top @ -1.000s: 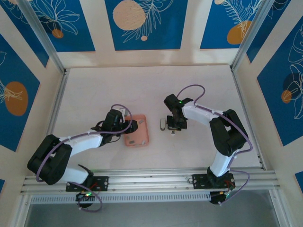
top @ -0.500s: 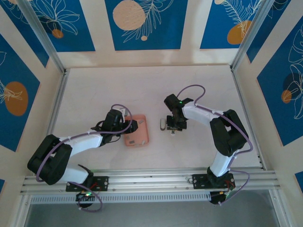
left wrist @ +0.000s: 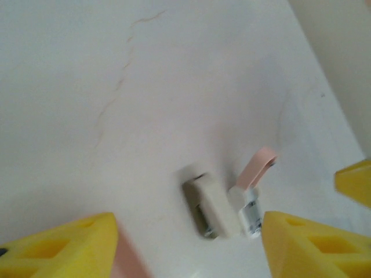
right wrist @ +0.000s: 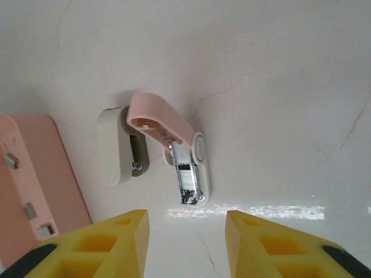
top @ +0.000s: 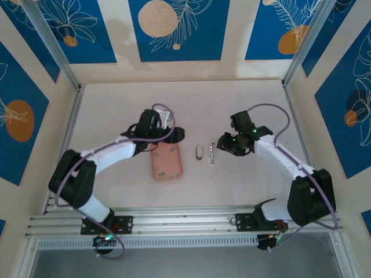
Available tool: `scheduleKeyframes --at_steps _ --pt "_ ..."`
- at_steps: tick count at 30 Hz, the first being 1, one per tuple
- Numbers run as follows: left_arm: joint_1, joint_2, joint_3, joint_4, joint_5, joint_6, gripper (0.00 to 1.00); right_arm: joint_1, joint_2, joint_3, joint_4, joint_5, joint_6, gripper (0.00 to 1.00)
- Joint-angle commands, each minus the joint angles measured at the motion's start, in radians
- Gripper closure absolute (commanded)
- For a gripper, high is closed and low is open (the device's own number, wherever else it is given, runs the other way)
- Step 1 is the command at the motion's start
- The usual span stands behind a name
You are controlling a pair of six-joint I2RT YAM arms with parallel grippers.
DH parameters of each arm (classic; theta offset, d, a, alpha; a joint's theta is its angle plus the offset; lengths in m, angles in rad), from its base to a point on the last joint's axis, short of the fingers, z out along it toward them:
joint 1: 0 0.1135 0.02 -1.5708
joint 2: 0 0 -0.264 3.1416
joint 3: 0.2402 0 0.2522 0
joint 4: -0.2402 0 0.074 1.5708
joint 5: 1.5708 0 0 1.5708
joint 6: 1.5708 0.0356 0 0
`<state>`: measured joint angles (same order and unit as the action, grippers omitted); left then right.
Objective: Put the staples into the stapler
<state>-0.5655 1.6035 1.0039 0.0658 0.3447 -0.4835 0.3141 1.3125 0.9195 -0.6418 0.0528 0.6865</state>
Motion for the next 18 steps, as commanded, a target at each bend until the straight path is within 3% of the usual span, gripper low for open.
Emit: scheduleKeyframes --at_steps 1,5,10,18 --pt "-0.028 0.104 0.163 -0.095 0.151 0.131 0.28 -0.089 -0.070 -0.075 0.054 -0.156 0.025 0.59" --pt "-0.063 0.258 0.353 -0.171 0.266 0.194 0.25 -0.205 -0.134 -0.146 0.082 -0.264 0.027 0.58" --pt "-0.117 0.449 0.592 -0.307 0.351 0.274 0.25 -0.283 -0.177 -0.181 0.061 -0.315 -0.003 0.57" --pt "-0.184 0.658 0.863 -0.543 0.359 0.395 0.24 -0.351 -0.223 -0.208 0.040 -0.353 -0.032 0.57"
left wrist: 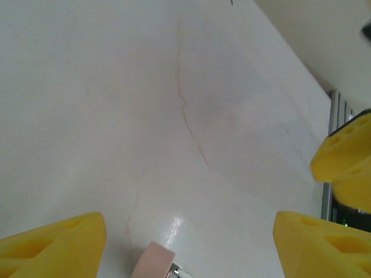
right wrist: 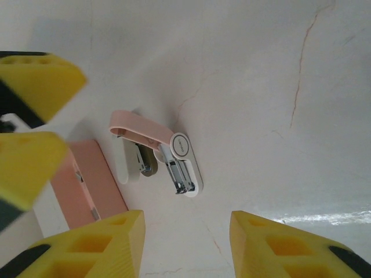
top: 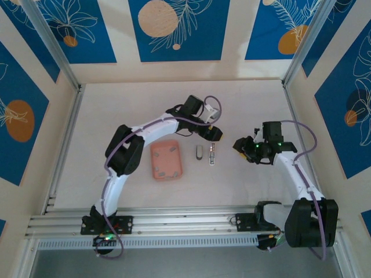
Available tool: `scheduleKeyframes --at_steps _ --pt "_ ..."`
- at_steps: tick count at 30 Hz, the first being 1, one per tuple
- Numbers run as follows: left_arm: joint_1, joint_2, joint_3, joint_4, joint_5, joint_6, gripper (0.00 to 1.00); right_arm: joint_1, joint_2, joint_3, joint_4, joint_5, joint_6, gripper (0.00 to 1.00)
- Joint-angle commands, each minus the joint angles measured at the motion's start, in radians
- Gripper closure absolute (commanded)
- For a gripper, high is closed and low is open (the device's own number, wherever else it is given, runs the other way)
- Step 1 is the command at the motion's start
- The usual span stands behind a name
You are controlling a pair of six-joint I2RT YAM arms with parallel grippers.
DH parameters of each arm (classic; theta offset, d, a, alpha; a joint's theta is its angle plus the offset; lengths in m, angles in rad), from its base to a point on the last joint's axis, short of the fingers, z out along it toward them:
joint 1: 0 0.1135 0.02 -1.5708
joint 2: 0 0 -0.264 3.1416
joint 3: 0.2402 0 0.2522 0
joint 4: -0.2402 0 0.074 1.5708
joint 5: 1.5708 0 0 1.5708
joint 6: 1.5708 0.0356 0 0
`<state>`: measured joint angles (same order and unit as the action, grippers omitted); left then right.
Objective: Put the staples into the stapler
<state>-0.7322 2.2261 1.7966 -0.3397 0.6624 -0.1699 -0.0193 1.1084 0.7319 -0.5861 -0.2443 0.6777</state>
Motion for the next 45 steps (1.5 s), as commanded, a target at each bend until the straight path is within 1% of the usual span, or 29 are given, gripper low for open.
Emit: scheduleKeyframes --at_steps 1,5,11,16,22,28,30,33,38,42,45 --pt "-0.022 0.048 0.086 -0.153 0.040 0.087 0.24 -0.023 -0.021 -0.025 -0.014 -0.062 -0.026 0.56" --pt "-0.035 0.067 0.103 -0.193 0.057 0.119 0.23 -0.036 -0.021 -0.032 -0.008 -0.078 -0.030 0.56" --pt "-0.057 0.050 0.098 -0.246 0.118 0.191 0.23 -0.037 -0.019 -0.047 0.021 -0.095 -0.020 0.56" --pt "-0.076 0.008 0.055 -0.255 0.112 0.238 0.23 -0.038 -0.016 -0.053 0.033 -0.106 -0.014 0.56" --pt "-0.085 -0.042 -0.016 -0.233 0.092 0.241 0.23 -0.019 -0.009 -0.066 0.071 -0.137 0.004 0.56" --pt "-0.076 -0.131 -0.117 -0.149 0.061 0.202 0.22 0.041 0.033 -0.044 0.095 -0.120 0.022 0.56" --pt "-0.065 -0.176 -0.167 -0.110 0.022 0.178 0.21 0.068 0.057 -0.027 0.099 -0.108 0.023 0.58" --pt "-0.029 -0.257 -0.275 -0.012 -0.041 0.112 0.21 0.120 0.102 0.004 0.113 -0.089 0.030 0.62" --pt "0.038 -0.398 -0.464 0.165 -0.100 -0.013 0.21 0.219 0.206 0.059 0.134 -0.062 0.038 0.68" --pt "0.089 -0.469 -0.566 0.232 -0.100 -0.065 0.21 0.284 0.288 0.081 0.131 -0.018 0.054 0.69" --pt "0.119 -0.499 -0.613 0.256 -0.097 -0.088 0.21 0.302 0.377 0.067 0.134 -0.015 0.047 0.70"
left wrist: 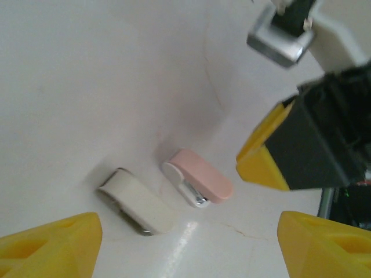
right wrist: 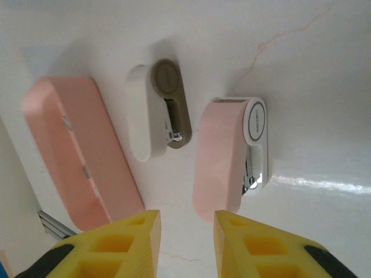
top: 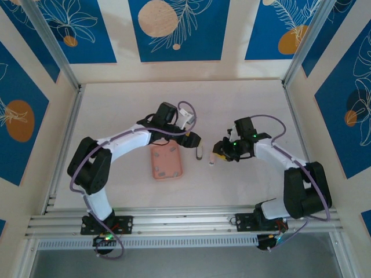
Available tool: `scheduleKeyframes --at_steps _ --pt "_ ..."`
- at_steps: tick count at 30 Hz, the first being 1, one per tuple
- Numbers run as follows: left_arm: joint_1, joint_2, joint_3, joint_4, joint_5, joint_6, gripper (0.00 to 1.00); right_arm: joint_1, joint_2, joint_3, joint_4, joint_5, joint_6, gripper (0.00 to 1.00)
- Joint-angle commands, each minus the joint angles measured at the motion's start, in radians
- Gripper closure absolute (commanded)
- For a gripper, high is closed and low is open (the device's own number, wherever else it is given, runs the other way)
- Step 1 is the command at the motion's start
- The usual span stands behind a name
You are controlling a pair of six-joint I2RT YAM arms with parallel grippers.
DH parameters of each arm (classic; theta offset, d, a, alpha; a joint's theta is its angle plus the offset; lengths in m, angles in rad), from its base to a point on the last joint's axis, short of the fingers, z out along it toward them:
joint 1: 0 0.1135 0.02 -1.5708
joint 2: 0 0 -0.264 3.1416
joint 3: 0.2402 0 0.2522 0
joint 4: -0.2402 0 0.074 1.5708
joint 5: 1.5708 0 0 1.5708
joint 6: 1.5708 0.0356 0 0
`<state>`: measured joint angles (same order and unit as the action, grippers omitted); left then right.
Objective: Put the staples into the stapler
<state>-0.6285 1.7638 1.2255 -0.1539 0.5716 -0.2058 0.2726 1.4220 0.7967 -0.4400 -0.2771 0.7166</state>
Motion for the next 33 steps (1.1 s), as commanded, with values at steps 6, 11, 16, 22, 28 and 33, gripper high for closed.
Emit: scheduleKeyframes --at_steps 6,11,16,22,28,33 --pt "0.045 -0.084 -0.093 0.080 -0.040 -0.065 0.21 0.025 0.176 0.002 -0.088 0.085 -0.012 0.76" --pt "0.087 -0.153 -0.158 0.114 -0.109 -0.105 0.20 0.029 0.094 0.056 -0.093 0.082 -0.039 0.72" --pt "0.155 -0.330 -0.303 0.172 -0.319 -0.129 0.17 0.009 -0.024 0.101 -0.077 0.167 -0.099 0.42" --pt "0.229 -0.618 -0.514 0.176 -0.768 -0.062 0.00 -0.089 -0.140 0.029 0.151 0.279 -0.251 0.01" --pt "0.291 -0.799 -0.755 0.377 -1.116 0.092 0.00 -0.216 -0.170 -0.114 0.469 0.270 -0.406 0.01" --pt "0.372 -0.719 -0.914 0.643 -1.103 0.192 0.00 -0.232 -0.144 -0.245 0.749 0.291 -0.588 0.01"
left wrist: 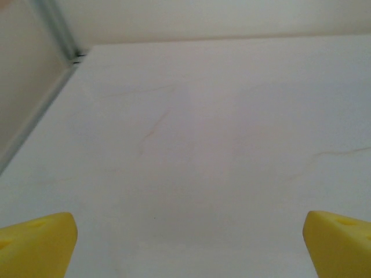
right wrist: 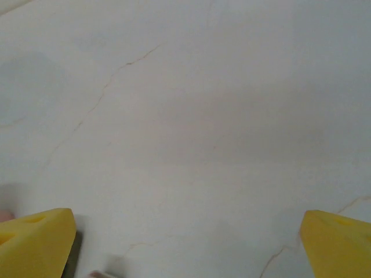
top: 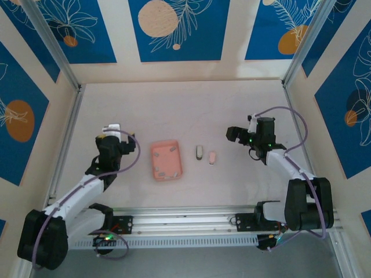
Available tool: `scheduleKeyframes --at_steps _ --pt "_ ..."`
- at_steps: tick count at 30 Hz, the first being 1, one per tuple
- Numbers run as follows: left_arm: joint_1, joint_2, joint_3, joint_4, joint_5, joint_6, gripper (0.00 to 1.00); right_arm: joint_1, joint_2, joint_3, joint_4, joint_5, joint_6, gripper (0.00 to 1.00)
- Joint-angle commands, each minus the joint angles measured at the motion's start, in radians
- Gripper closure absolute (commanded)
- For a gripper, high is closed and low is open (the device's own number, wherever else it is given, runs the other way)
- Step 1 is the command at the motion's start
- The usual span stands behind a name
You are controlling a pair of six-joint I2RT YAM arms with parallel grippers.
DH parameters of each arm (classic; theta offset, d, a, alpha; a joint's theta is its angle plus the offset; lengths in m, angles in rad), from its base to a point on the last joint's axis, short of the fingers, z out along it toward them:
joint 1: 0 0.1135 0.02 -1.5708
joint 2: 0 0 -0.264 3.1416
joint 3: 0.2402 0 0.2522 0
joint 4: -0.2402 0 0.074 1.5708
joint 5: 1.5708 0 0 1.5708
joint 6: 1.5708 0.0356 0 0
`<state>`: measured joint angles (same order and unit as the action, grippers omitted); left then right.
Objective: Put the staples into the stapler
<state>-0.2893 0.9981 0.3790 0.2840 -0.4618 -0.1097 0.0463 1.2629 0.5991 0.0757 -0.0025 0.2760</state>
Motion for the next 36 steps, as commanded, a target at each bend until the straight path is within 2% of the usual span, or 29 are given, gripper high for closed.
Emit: scheduleKeyframes --at_steps 1,4,6,8,9,10,11,12,13,15,17,21,35,36 --pt "0.047 0.096 -0.104 0.302 -0.043 0.115 0.00 -0.014 0.040 -0.062 0.273 0.011 -0.157 0.01" --pt "0.075 0.269 -0.172 0.649 0.002 0.157 0.00 -0.030 0.131 -0.097 0.420 -0.017 -0.156 0.01" --pt "0.101 0.379 -0.190 0.881 0.102 0.203 0.00 -0.023 0.154 -0.084 0.448 -0.026 -0.225 0.01" --pt "0.110 0.508 -0.190 0.949 0.164 0.201 0.00 -0.035 0.195 -0.128 0.574 -0.004 -0.227 0.01" --pt "0.114 0.616 -0.191 1.090 0.199 0.227 0.00 -0.051 0.235 -0.177 0.706 -0.021 -0.215 0.01" --pt "0.104 0.641 -0.153 1.072 0.166 0.242 0.00 -0.059 0.274 -0.210 0.815 -0.016 -0.189 0.01" --pt "0.110 0.562 -0.099 0.836 0.165 0.206 0.00 -0.066 0.267 -0.215 0.817 -0.012 -0.177 0.01" --pt "0.134 0.543 -0.046 0.702 0.182 0.175 0.00 -0.071 0.245 -0.186 0.712 -0.015 -0.183 0.01" --pt "0.166 0.582 -0.014 0.701 0.183 0.149 0.00 -0.068 0.259 -0.165 0.703 -0.008 -0.180 0.01" --pt "0.211 0.548 -0.034 0.676 0.237 0.100 0.00 -0.069 0.261 -0.176 0.719 0.007 -0.174 0.01" --pt "0.210 0.568 -0.040 0.727 0.245 0.114 0.00 -0.068 0.260 -0.177 0.716 0.010 -0.174 0.01" --pt "0.207 0.562 -0.022 0.679 0.281 0.129 0.00 -0.068 0.259 -0.175 0.714 0.012 -0.175 0.01" --pt "0.207 0.565 -0.016 0.671 0.341 0.153 0.00 -0.065 0.260 -0.175 0.715 0.016 -0.176 0.01" --pt "0.207 0.565 -0.018 0.678 0.349 0.154 0.00 -0.065 0.260 -0.175 0.714 0.015 -0.176 0.11"
